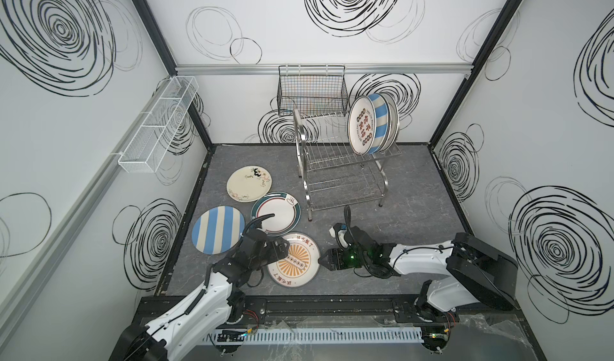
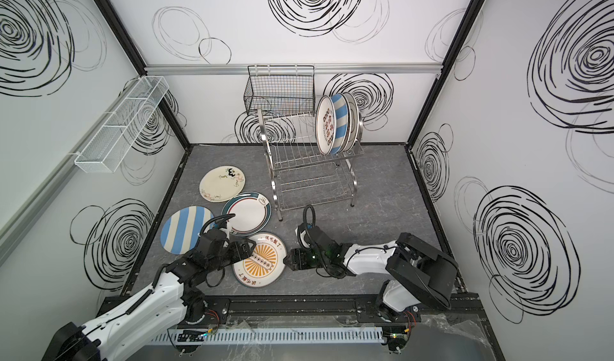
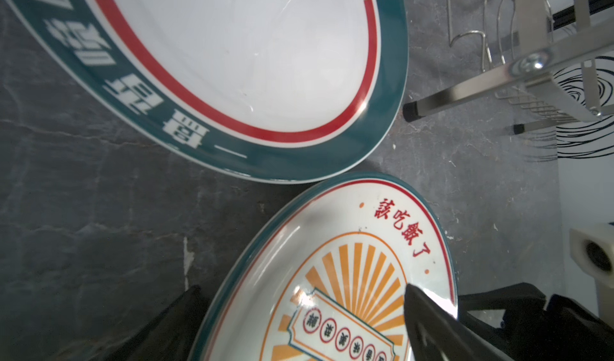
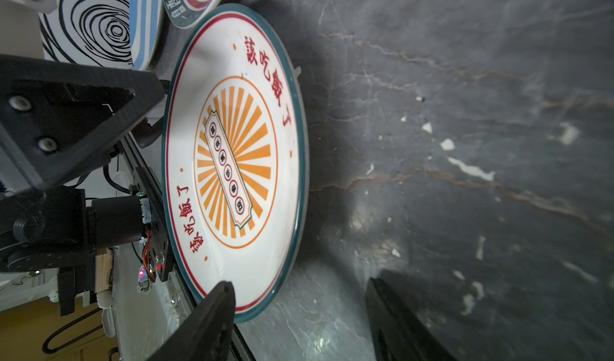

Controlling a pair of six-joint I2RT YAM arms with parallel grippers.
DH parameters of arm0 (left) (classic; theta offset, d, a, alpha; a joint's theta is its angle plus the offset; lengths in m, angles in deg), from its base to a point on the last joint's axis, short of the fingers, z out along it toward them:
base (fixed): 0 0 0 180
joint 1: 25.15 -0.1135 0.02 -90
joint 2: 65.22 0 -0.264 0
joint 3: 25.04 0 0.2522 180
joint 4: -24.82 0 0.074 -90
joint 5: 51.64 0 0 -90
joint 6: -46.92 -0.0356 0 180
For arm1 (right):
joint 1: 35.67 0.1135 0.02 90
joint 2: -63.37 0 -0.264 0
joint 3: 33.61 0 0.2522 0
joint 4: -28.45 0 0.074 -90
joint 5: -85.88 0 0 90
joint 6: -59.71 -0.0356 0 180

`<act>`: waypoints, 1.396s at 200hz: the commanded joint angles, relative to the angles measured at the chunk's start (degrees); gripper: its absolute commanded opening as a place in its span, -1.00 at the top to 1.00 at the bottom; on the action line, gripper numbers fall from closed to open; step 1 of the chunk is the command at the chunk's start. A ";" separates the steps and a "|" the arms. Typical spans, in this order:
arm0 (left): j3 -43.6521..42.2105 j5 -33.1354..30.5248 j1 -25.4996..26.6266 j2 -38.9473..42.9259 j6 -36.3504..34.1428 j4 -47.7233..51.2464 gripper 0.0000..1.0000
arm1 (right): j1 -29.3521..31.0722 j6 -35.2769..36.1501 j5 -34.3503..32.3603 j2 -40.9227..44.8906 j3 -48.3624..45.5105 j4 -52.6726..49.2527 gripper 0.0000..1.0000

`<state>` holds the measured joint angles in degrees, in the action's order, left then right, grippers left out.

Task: Load the plates into the dish rack
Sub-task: 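Pinch the sunburst plate's rim with the right gripper while the left gripper presses it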

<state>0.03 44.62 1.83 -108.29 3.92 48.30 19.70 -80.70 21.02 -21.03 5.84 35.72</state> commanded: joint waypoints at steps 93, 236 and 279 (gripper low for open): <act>1.35 0.99 6.92 -2.84 -0.15 -4.02 -0.92 | -2.15 -1.40 4.79 -5.72 1.84 5.70 -0.19; 3.75 -2.96 16.91 -8.34 2.04 -11.08 -0.92 | -5.46 -5.84 3.82 2.44 -4.37 10.33 0.78; 4.17 -4.78 20.59 -9.70 2.30 -14.16 -0.92 | -5.82 -6.19 3.36 3.79 -4.45 9.53 0.96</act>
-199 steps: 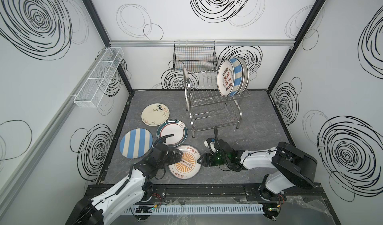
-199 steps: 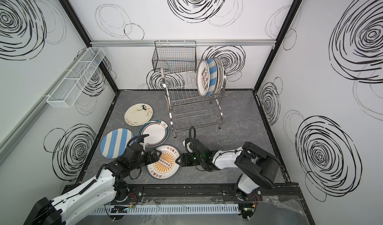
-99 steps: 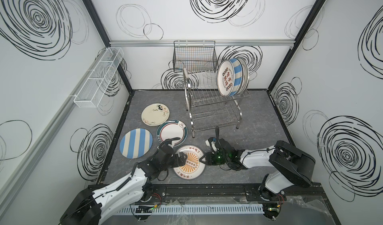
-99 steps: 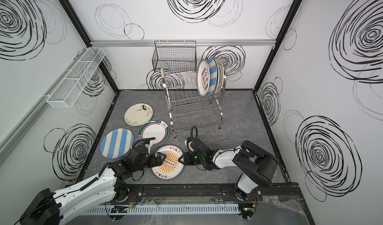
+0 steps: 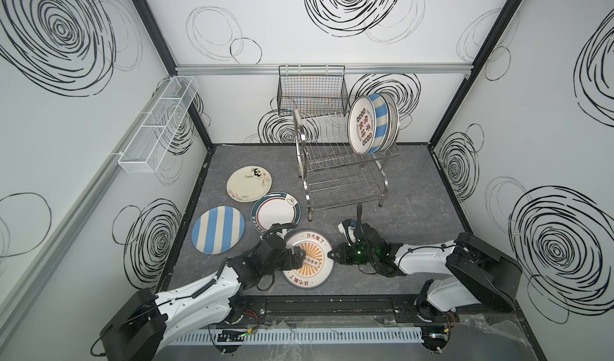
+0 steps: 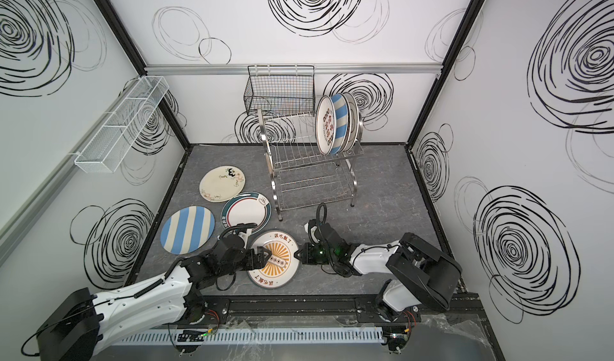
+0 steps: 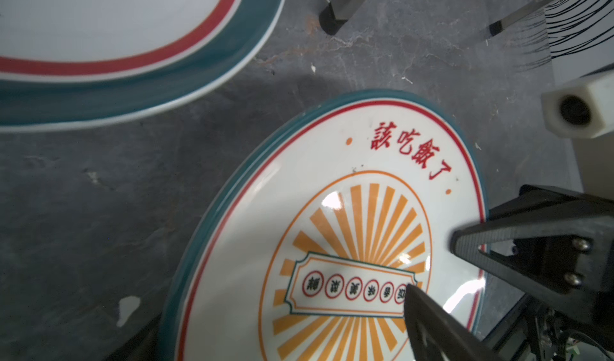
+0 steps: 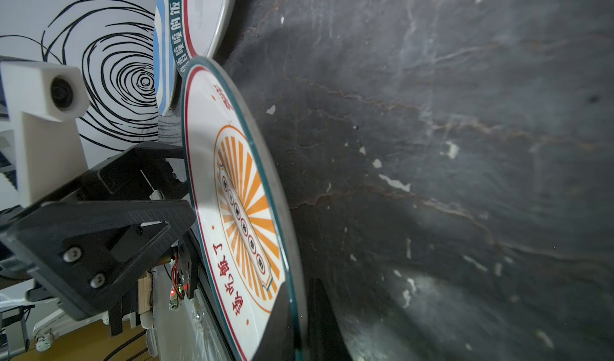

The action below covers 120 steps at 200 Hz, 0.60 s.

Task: Load the plates into the dish rack
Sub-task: 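Pinch the sunburst plate's rim with the right gripper while the left gripper presses it, then lift the sunburst plate upright toward the rack while the left arm withdraws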

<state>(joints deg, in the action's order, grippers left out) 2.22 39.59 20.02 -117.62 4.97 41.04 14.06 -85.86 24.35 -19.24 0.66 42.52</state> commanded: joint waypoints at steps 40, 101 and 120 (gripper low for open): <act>3.88 -2.07 2.92 -0.23 -0.29 -3.97 -0.92 | -1.86 0.41 -1.54 7.16 0.20 -3.42 1.00; 6.60 -0.65 -4.09 3.86 -5.20 0.27 -0.92 | -8.07 5.66 -4.14 25.33 -2.53 -18.88 1.00; 8.99 1.09 -8.31 3.89 -8.61 2.95 -0.92 | -8.29 11.10 -6.63 29.60 0.64 -28.00 1.00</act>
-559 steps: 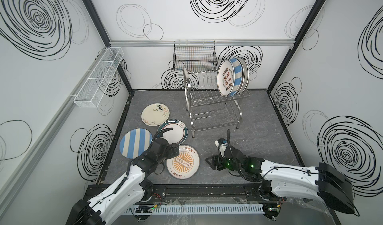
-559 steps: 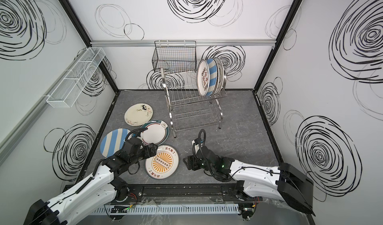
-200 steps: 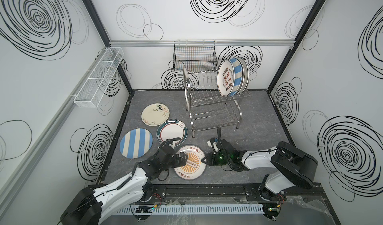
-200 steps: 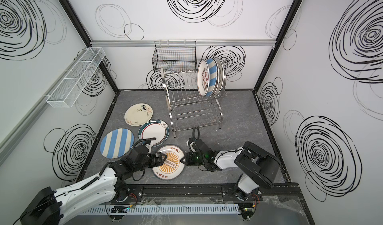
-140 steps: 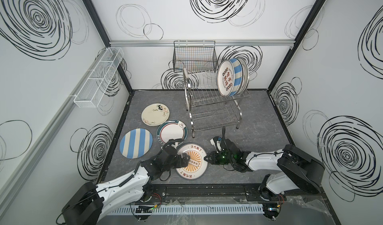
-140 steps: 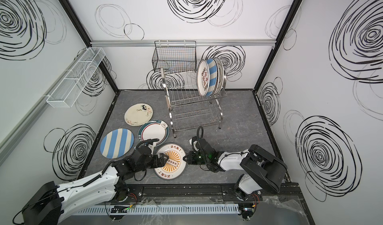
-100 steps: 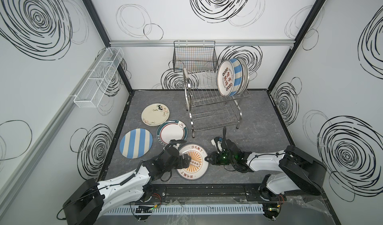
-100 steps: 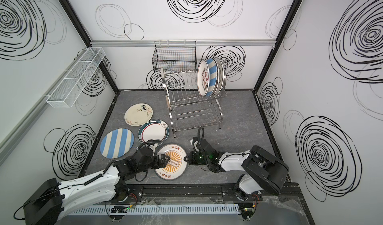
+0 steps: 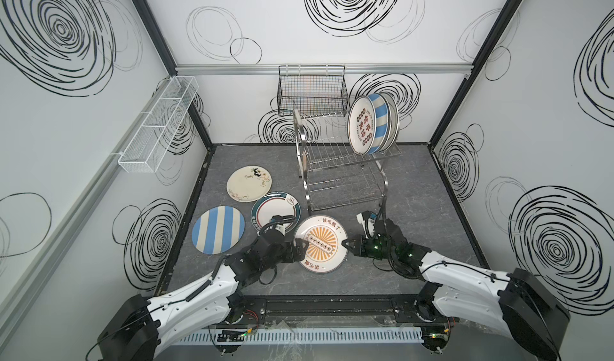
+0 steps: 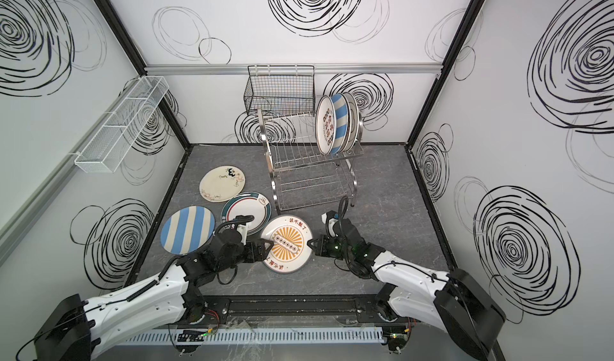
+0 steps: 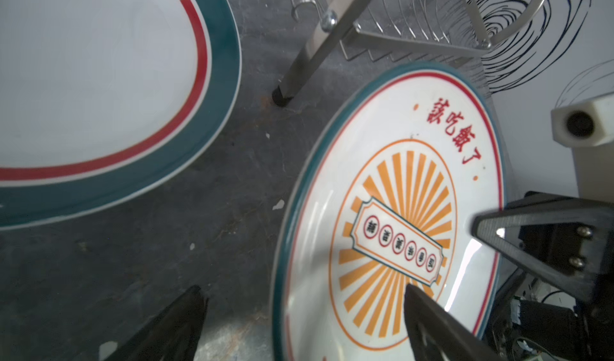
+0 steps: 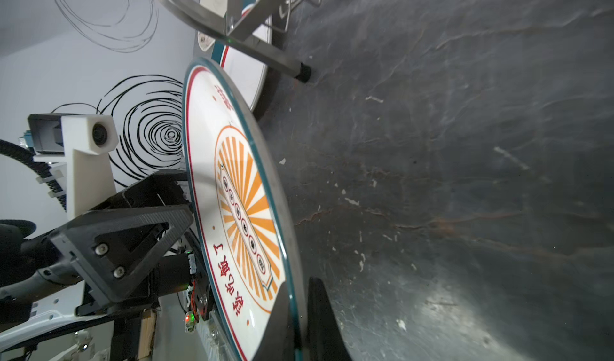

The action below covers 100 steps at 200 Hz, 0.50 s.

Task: Load the plates into the dish rack
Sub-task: 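Lift the sunburst plate upright toward the rack while the left arm withdraws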

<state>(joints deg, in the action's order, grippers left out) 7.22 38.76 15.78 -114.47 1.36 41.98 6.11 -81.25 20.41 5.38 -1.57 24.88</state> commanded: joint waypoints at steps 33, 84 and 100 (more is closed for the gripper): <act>7.70 9.92 -13.88 0.38 -9.53 4.29 -0.92 | -1.42 11.67 -3.26 8.53 9.23 -21.13 1.00; 15.75 18.36 -27.32 -2.25 -18.13 10.79 -0.92 | -1.61 18.37 -3.00 8.65 20.61 -28.86 1.00; 16.98 20.49 -30.15 -3.35 -19.66 11.77 -0.92 | -1.92 20.10 -3.32 8.63 25.49 -31.42 1.00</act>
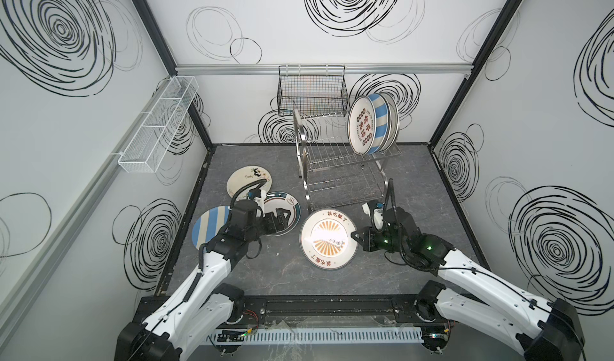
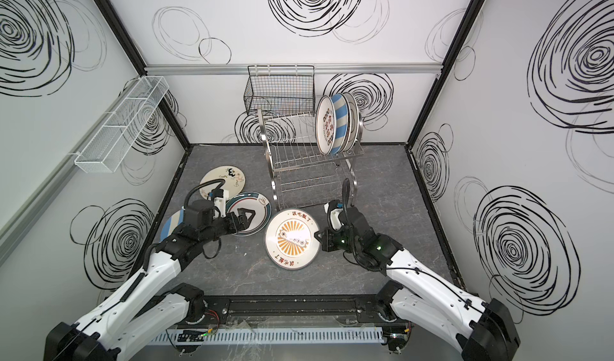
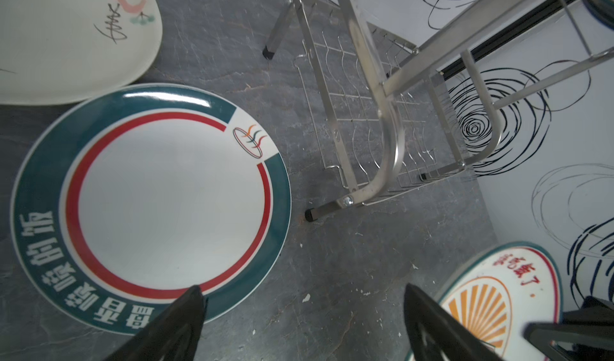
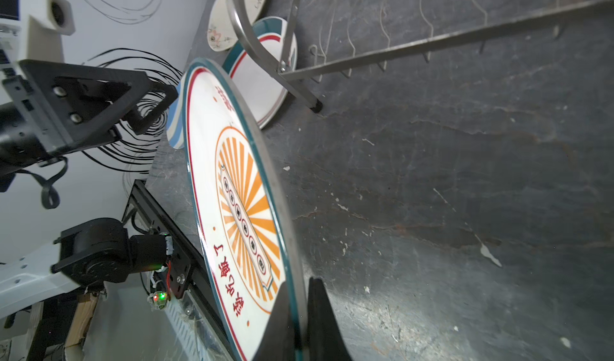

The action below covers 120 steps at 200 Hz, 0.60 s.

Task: Load the plates into the dish rack
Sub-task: 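Lift the sunburst plate upright toward the rack while the left arm withdraws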

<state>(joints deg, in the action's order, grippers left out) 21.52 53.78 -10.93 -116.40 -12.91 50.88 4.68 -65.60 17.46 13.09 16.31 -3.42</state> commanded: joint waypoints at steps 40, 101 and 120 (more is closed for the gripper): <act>4.59 9.42 -5.54 -3.51 -10.03 3.44 -0.92 | -3.81 10.08 -6.24 -1.52 24.21 -14.40 1.00; 5.07 10.19 -5.12 -4.77 -13.00 3.60 -0.92 | -8.83 16.29 -12.50 -12.54 54.58 -26.10 1.00; 5.43 9.94 -5.00 -4.92 -13.59 4.04 -0.92 | -9.77 16.83 -14.09 -17.39 63.37 -27.89 1.00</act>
<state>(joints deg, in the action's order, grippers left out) 24.93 63.00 -16.11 -121.10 -24.08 55.25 -4.15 -51.18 7.10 -0.15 70.21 -28.14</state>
